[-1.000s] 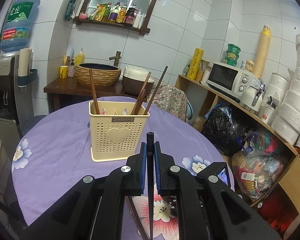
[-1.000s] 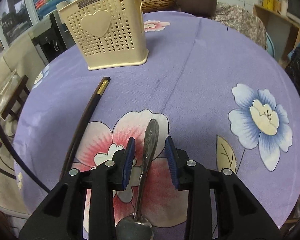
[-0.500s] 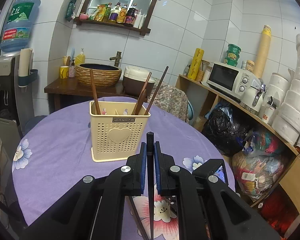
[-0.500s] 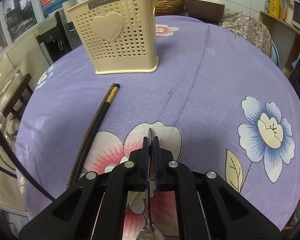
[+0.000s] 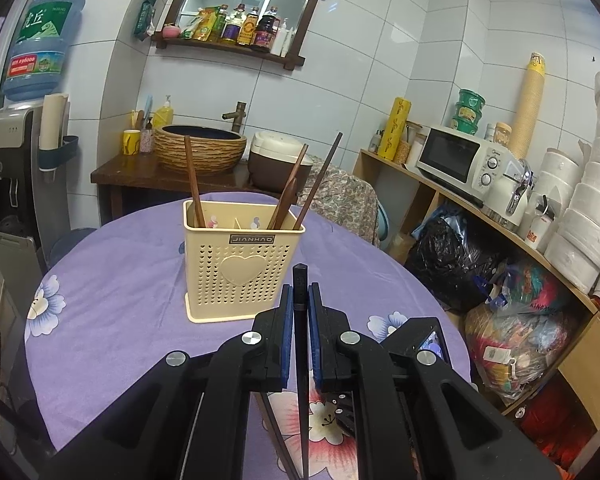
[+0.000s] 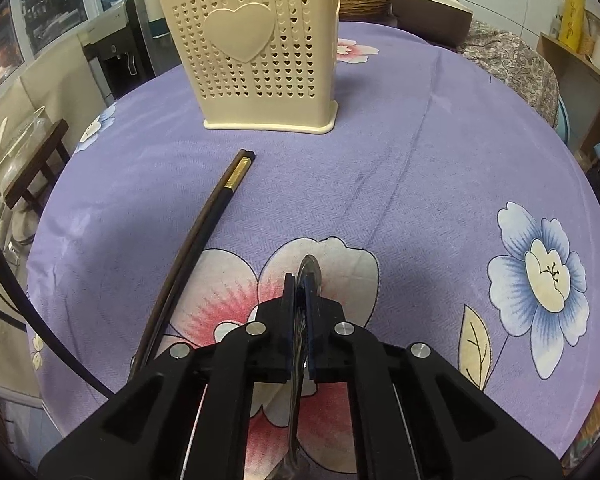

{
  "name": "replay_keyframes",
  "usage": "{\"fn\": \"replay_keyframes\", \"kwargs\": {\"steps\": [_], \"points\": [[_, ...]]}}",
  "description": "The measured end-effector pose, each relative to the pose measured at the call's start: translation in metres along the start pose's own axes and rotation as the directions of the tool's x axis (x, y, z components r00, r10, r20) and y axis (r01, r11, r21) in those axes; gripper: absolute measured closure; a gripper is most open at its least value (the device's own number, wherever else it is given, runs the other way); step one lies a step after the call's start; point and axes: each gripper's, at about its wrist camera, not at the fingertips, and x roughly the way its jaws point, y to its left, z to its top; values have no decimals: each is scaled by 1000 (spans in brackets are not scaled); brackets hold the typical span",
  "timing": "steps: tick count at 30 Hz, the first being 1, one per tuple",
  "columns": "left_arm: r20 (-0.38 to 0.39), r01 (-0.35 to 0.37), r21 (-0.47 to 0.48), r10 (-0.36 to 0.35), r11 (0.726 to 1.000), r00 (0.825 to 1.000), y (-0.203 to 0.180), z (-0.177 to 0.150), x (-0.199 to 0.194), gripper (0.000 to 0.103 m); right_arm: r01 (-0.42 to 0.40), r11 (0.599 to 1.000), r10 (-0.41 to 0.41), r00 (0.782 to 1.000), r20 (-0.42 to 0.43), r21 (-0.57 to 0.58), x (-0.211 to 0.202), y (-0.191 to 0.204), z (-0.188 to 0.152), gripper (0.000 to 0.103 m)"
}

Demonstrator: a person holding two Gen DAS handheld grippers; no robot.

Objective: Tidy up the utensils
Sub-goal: 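Carry the metal spoon in the right gripper toward the caddy while the left gripper carries the black chopstick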

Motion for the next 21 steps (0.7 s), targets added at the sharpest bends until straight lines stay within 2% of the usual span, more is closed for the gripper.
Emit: {"fn": "replay_keyframes", "kwargs": {"steps": [3, 7, 8, 9, 11, 15, 18, 21], "points": [[1, 1, 1, -1, 1000, 1000, -1, -1, 0, 94, -2, 1000, 2, 1000, -9, -19, 0, 0, -1, 88], [1, 2, -1, -2, 1000, 1000, -1, -1, 0, 94, 10, 1000, -10, 1000, -15, -28, 1, 3, 0, 86], [1, 1, 0, -1, 1000, 1000, -1, -1, 0, 94, 5, 1000, -6, 1000, -19, -26, 1, 4, 0, 80], [1, 2, 1, -2, 1000, 1000, -1, -1, 0, 94, 7, 1000, -7, 1000, -19, -22, 0, 4, 0, 69], [1, 1, 5, -1, 1000, 1000, -1, -1, 0, 94, 44, 999, -44, 999, 7, -16, -4, 4, -1, 62], [1, 1, 3, -1, 1000, 1000, -2, -1, 1, 94, 62, 998, -62, 998, 22, -10, -9, 4, -1, 62], [1, 3, 4, -3, 1000, 1000, -2, -1, 1, 94, 100, 995, -100, 995, -7, -12, -5, 1, -4, 62], [0, 6, 7, -6, 1000, 1000, -5, -2, 2, 94, 92, 996, -92, 996, -14, 4, -1, -1, -5, 62]]}}
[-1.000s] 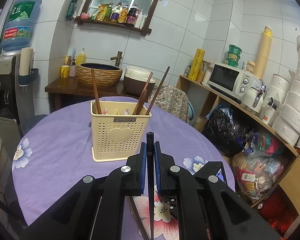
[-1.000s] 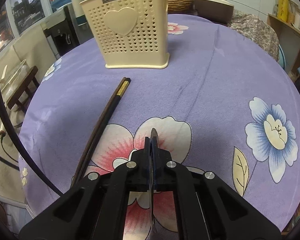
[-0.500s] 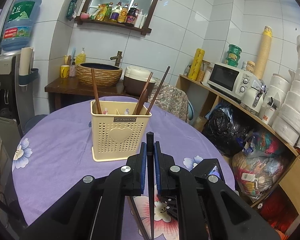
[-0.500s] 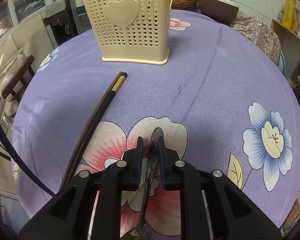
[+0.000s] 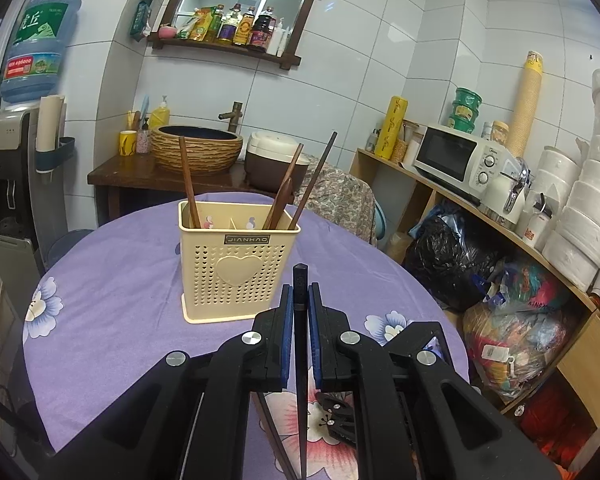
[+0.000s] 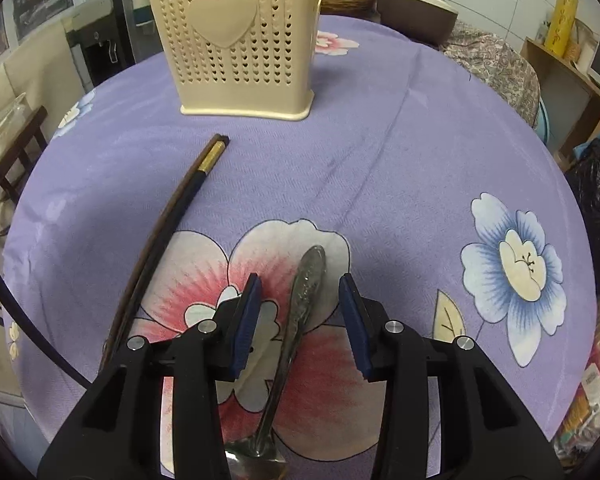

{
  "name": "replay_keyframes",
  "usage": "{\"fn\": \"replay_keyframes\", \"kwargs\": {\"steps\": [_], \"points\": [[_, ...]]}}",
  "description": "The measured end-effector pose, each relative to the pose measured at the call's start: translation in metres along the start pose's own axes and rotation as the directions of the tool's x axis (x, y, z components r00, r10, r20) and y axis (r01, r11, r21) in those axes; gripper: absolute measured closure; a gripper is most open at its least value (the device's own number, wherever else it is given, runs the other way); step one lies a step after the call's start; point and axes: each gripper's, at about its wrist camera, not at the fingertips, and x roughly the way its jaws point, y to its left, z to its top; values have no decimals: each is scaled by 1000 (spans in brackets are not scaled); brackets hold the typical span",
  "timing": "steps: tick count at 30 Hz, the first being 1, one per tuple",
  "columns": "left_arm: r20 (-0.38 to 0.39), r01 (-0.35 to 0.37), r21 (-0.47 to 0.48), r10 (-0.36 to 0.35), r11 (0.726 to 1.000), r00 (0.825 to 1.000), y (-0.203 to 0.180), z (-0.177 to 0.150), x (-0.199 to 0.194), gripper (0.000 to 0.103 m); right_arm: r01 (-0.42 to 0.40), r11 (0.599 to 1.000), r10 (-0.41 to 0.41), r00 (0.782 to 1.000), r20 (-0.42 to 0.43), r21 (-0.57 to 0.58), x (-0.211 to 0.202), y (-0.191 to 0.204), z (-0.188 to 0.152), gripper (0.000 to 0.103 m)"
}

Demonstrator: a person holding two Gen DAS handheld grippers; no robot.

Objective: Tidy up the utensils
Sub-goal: 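Carry the metal spoon in the right gripper toward the caddy while the left gripper carries the black chopstick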

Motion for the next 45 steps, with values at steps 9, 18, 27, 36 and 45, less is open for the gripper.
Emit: {"fn": "replay_keyframes", "kwargs": {"steps": [9, 18, 27, 36, 45], "points": [[-1, 3, 1, -3, 1000, 1000, -4, 0, 1, 94, -28, 998, 28, 1000, 3, 60, 5, -6, 8, 86], [-3, -2, -2, 2, 1000, 1000, -5, 0, 2, 94, -135, 987, 116, 973, 201, 83, -49, -16, 6, 87], [-2, -3, -2, 3, 1000, 1000, -4, -1, 2, 94, -166, 985, 145, 930, 337, 34, -108, -14, 0, 87], [-3, -6, -2, 6, 1000, 1000, -4, 0, 1, 94, -186, 982, 161, 907, 389, 26, -131, -16, -1, 87], [5, 13, -1, -13, 1000, 1000, -2, 4, -3, 95, -201, 979, 176, 901, 396, 23, -138, -19, 6, 87]]}}
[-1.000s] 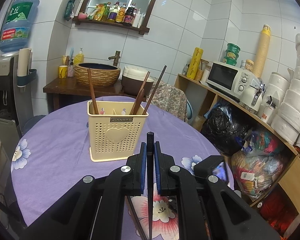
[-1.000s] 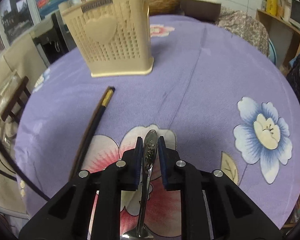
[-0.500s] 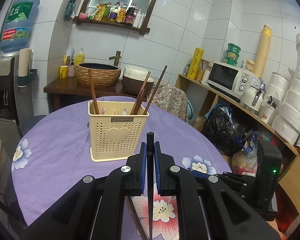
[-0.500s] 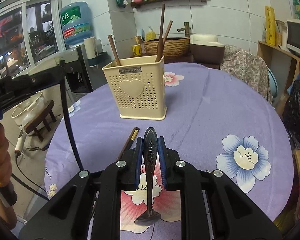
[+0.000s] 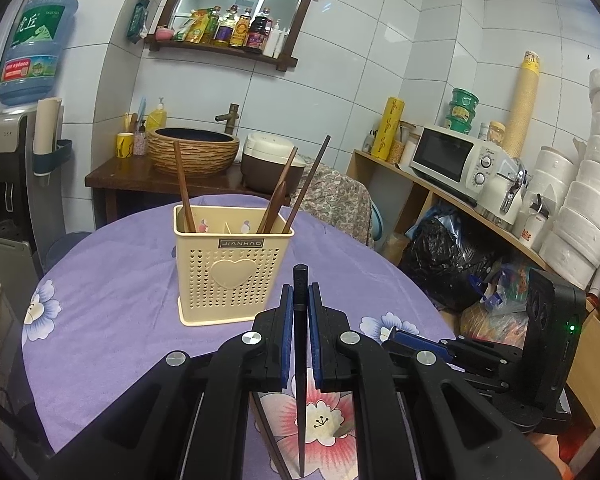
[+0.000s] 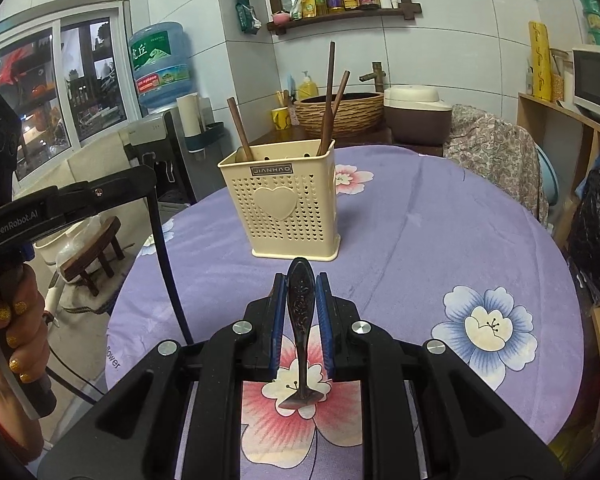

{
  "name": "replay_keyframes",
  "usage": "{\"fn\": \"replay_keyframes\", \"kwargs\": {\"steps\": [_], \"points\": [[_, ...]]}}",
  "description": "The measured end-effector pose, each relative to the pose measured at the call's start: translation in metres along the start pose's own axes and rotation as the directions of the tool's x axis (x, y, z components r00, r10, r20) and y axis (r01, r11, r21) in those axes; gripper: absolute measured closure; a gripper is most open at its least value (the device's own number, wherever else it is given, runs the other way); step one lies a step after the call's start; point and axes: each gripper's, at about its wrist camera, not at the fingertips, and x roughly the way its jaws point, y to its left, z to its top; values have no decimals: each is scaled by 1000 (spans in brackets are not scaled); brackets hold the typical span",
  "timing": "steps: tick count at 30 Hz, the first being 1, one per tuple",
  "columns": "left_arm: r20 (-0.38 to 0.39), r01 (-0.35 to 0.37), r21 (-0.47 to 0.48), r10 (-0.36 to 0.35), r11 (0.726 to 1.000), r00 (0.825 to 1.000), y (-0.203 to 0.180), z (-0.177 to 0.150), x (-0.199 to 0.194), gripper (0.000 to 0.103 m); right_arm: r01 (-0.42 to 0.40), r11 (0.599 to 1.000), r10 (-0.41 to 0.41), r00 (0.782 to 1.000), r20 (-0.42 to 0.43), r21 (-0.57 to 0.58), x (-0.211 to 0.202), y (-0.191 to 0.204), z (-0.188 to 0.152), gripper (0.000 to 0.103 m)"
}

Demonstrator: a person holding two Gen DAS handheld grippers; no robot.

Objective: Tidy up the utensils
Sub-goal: 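Carry the metal spoon in the right gripper toward the caddy while the left gripper carries the black chopstick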

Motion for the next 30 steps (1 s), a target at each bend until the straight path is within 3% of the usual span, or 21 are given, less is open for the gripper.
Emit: {"fn": "replay_keyframes", "kwargs": {"steps": [21, 27, 30], "points": [[28, -7, 15, 6, 1000, 1000, 0, 19, 1, 95, -15, 1000, 15, 1000, -7, 7, 6, -5, 14, 87], [64, -3, 15, 3, 1000, 998, 7, 58, -3, 95, -39, 999, 40, 999, 23, -34, 6, 5, 51, 87], [103, -11, 6, 10, 1000, 995, 14, 95, -8, 95, -37, 998, 41, 997, 67, -58, 6, 13, 82, 87]]}}
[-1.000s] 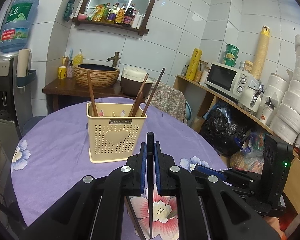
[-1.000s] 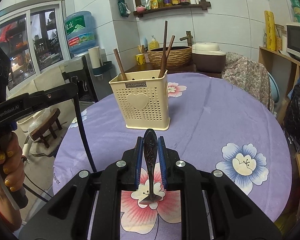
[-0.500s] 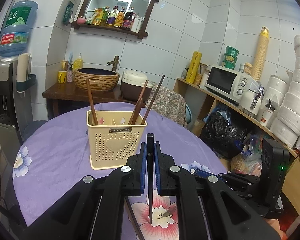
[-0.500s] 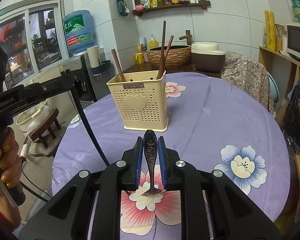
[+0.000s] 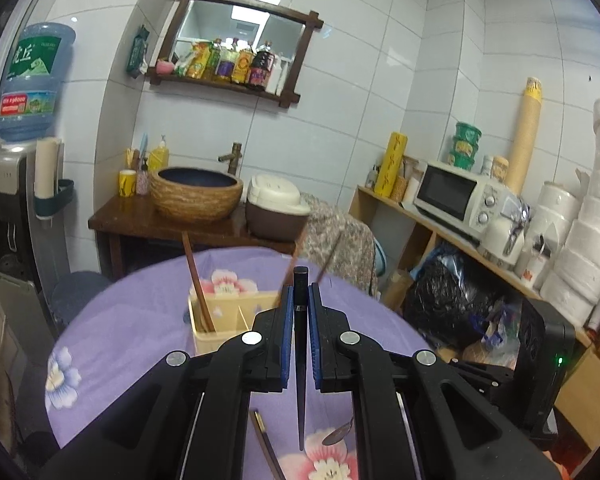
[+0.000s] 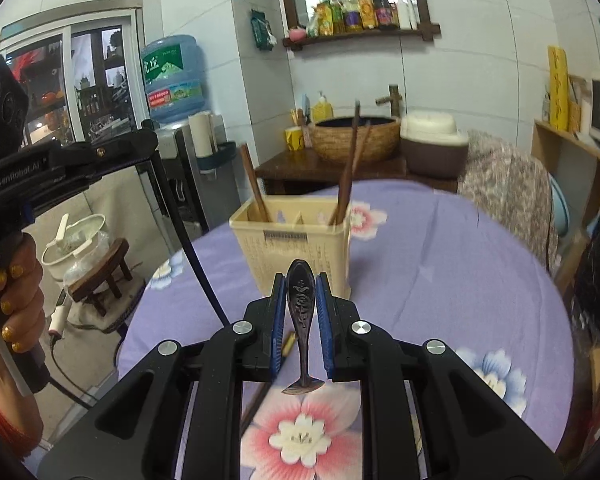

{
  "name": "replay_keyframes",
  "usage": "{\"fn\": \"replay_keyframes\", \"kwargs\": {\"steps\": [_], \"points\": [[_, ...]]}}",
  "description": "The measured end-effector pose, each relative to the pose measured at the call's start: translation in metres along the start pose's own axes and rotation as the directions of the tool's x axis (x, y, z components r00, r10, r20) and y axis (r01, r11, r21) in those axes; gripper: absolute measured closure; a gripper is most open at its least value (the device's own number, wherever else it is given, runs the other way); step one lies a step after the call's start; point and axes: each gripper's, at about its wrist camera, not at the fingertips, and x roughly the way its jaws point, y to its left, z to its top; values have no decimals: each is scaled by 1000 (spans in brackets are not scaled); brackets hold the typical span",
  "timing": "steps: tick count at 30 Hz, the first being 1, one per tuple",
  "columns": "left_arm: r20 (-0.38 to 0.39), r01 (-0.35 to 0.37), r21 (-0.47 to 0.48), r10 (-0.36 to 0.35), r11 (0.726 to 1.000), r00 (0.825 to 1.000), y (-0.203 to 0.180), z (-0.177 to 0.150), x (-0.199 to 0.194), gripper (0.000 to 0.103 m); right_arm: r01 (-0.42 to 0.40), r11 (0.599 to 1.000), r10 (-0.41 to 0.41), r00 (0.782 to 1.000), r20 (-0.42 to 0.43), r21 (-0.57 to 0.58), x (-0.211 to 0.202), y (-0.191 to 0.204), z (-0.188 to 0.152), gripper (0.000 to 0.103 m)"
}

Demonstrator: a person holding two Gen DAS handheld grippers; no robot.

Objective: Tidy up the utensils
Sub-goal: 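Carry the metal spoon in the right gripper toward the caddy while the left gripper carries the black chopstick, then lower the spoon and black chopstick into the caddy and open both grippers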

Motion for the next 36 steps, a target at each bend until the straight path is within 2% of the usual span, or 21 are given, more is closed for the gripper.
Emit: {"fn": "replay_keyframes", "kwargs": {"steps": [4, 7, 10, 13, 17, 22, 32, 34, 36], "points": [[42, -14, -8, 14, 1000, 999, 6, 44, -3, 95, -2, 1000, 5, 997, 81, -27, 0, 12, 52, 87], [87, -65, 3, 65, 998, 994, 10, 74, -3, 95, 6, 999, -1, 991, 136, -32, 4, 19, 89, 87], [125, -126, 12, 124, 992, 984, 15, 91, 4, 95, 39, 998, -30, 984, 176, -49, 17, 27, 113, 87], [123, -165, 9, 162, 986, 979, 23, 92, 21, 95, 82, 995, -71, 980, 188, -53, 41, 28, 123, 87], [115, -211, 16, 208, 977, 971, 32, 77, 47, 95, 120, 992, -111, 982, 151, -49, 80, 26, 115, 87], [56, -213, 22, 212, 977, 976, 44, 51, 72, 95, 132, 990, -128, 989, 68, -52, 119, 23, 87, 87], [-80, -215, 22, 216, 976, 973, 60, -2, 110, 95, 146, 987, -147, 989, -15, -69, 145, 20, 45, 87], [-92, -213, 4, 213, 977, 973, 64, -9, 113, 95, 160, 984, -162, 987, -17, -84, 148, 20, 40, 87], [-71, -219, 7, 219, 976, 973, 65, -11, 110, 94, 164, 982, -165, 986, -10, -90, 148, 20, 35, 87]]}}
